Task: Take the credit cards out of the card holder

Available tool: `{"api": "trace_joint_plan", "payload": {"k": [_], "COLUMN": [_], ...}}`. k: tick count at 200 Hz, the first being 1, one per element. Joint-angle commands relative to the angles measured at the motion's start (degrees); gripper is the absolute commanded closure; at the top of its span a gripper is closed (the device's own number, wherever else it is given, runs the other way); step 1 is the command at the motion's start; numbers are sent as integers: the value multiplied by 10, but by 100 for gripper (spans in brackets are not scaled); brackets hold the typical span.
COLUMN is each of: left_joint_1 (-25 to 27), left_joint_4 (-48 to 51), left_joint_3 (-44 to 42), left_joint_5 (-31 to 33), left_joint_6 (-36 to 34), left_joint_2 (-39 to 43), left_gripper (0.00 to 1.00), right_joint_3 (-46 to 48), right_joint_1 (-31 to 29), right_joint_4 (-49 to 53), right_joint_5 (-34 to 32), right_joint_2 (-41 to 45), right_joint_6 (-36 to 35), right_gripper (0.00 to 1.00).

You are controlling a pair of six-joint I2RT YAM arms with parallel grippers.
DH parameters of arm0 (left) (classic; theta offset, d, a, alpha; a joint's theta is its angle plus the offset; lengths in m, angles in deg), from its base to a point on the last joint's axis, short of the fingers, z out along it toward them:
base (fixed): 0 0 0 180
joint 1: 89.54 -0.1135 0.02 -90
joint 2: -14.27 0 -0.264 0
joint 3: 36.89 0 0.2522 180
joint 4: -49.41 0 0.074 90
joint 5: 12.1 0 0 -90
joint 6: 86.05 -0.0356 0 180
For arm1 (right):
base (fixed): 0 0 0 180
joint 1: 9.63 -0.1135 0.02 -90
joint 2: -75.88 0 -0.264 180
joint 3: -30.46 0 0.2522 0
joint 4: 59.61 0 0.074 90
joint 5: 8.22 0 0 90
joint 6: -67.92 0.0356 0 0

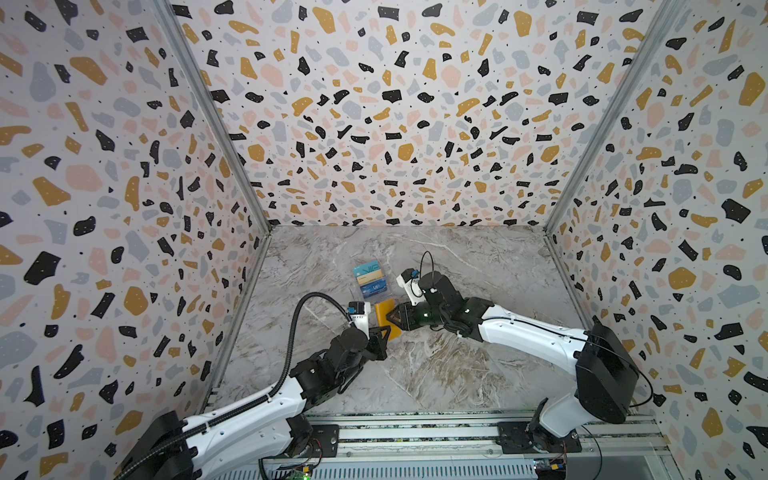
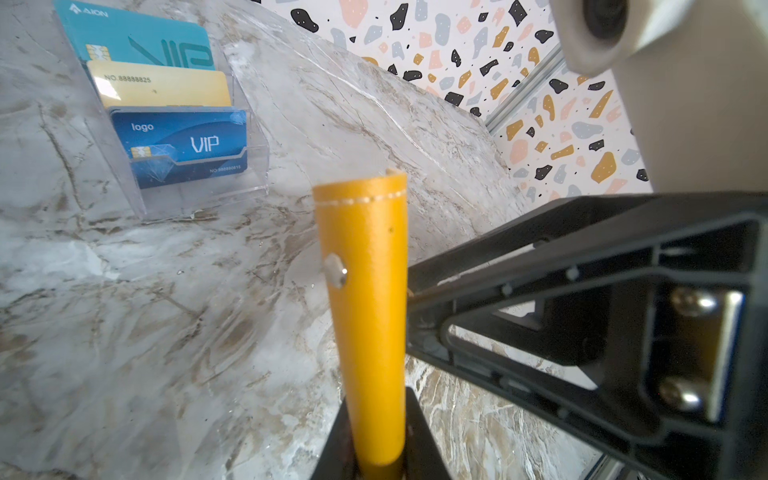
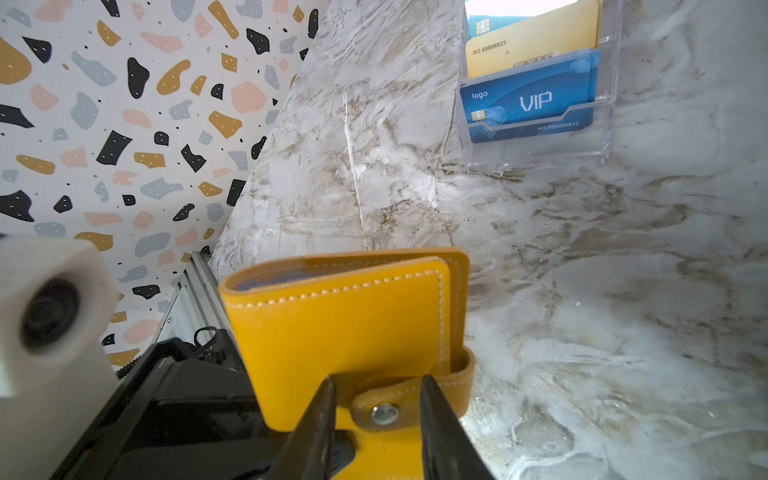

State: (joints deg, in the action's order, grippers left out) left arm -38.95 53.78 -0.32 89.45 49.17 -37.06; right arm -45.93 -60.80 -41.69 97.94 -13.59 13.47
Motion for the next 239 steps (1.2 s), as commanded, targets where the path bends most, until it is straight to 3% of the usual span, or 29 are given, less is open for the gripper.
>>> {"api": "trace_joint_plan", "payload": {"k": [1, 118, 178, 239], "left_joint_1": [7, 7, -1, -25], "left_joint_4": [-120, -113, -109, -90], "left_joint_3": [12, 11, 10, 19], "left_joint_5": [-27, -26, -41, -83], "left_joint_6": [4, 2, 6, -3], "left_joint_2": [20, 18, 17, 17], "left_gripper": [100, 100, 100, 100], "right_joint_3": [13, 43, 55, 87], "right_joint_1": [-2, -2, 6, 55], "right_joint_4": [10, -9, -14, 5], "right_joint_5": [1, -8, -10, -6], "right_joint_2": [6, 39, 64, 111], "right_joint_6": [-1, 4, -3, -16], "right_gripper": [69, 93, 93, 92]}}
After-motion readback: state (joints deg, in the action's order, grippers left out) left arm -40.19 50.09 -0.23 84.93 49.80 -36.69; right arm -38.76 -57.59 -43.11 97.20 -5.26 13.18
